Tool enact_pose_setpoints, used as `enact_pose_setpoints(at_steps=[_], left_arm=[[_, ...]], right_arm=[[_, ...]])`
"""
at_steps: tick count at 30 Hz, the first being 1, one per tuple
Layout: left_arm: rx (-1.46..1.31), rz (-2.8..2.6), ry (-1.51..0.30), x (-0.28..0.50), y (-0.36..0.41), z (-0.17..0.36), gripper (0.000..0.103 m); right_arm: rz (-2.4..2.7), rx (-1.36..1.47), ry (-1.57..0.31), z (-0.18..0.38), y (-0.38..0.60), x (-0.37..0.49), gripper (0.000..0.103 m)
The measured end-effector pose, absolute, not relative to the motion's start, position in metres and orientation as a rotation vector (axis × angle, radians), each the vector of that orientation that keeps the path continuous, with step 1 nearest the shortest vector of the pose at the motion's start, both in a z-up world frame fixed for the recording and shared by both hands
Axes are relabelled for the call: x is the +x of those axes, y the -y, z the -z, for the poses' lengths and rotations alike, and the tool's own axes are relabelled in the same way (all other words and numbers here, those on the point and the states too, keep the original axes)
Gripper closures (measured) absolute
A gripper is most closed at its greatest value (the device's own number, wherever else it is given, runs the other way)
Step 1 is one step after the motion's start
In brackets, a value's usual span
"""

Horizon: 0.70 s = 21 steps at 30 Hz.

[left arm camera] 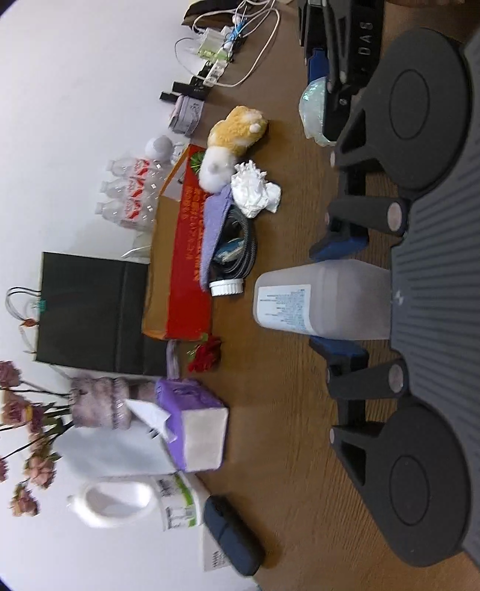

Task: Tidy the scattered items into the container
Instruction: 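Grasp the white pill bottle with the left tool while the right tool grasps the glittery bag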

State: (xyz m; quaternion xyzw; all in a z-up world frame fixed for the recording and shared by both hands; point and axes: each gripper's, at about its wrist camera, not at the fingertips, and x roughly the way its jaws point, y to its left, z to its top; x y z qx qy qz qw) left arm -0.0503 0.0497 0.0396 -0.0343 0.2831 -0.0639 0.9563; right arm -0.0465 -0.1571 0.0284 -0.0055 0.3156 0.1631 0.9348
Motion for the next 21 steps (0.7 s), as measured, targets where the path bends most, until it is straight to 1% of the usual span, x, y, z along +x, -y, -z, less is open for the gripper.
enact_pose_setpoints(at_steps=[1, 2, 3, 5, 7, 8, 9, 11, 13, 14, 17, 18, 21], left_arm=[[-0.073, 0.14, -0.581, -0.047, -0.051, -0.04, 0.052], [-0.074, 0.146, -0.587, -0.043, -0.053, -0.04, 0.052], [-0.078, 0.149, -0.594, -0.039, -0.054, -0.04, 0.051], [-0.089, 0.152, -0.614, -0.029, -0.057, -0.04, 0.051], [-0.094, 0.176, -0.634, -0.021, -0.059, -0.039, 0.052], [-0.097, 0.19, -0.648, -0.018, -0.06, -0.037, 0.053], [-0.102, 0.2, -0.662, -0.015, -0.06, -0.035, 0.058], [-0.088, 0.204, -0.658, -0.016, -0.059, -0.032, 0.06], [-0.085, 0.212, -0.648, -0.019, -0.057, -0.032, 0.061], [-0.087, 0.21, -0.639, -0.022, -0.057, -0.032, 0.061], [-0.08, 0.186, -0.596, -0.03, -0.053, -0.037, 0.061], [-0.08, 0.183, -0.577, -0.032, -0.052, -0.041, 0.061], [-0.086, 0.191, -0.519, -0.031, -0.053, -0.058, 0.061]], right_arm=[[-0.323, -0.021, -0.649, -0.031, 0.155, -0.048, 0.049], [-0.321, -0.03, -0.648, -0.034, 0.153, -0.05, 0.047], [-0.328, -0.039, -0.639, -0.037, 0.152, -0.054, 0.041], [-0.33, -0.047, -0.618, -0.042, 0.153, -0.06, 0.034], [-0.321, -0.049, -0.615, -0.045, 0.155, -0.065, 0.036], [-0.32, -0.044, -0.614, -0.046, 0.157, -0.067, 0.038], [-0.321, -0.037, -0.613, -0.048, 0.16, -0.069, 0.047], [-0.324, -0.026, -0.623, -0.05, 0.167, -0.073, 0.059], [-0.33, -0.014, -0.672, -0.047, 0.172, -0.072, 0.062], [-0.352, 0.001, -0.691, -0.044, 0.174, -0.07, 0.065], [-0.419, 0.045, -0.744, -0.033, 0.173, -0.062, 0.066], [-0.433, 0.039, -0.758, -0.03, 0.169, -0.058, 0.069], [-0.438, -0.02, -0.735, -0.033, 0.155, -0.057, 0.083]])
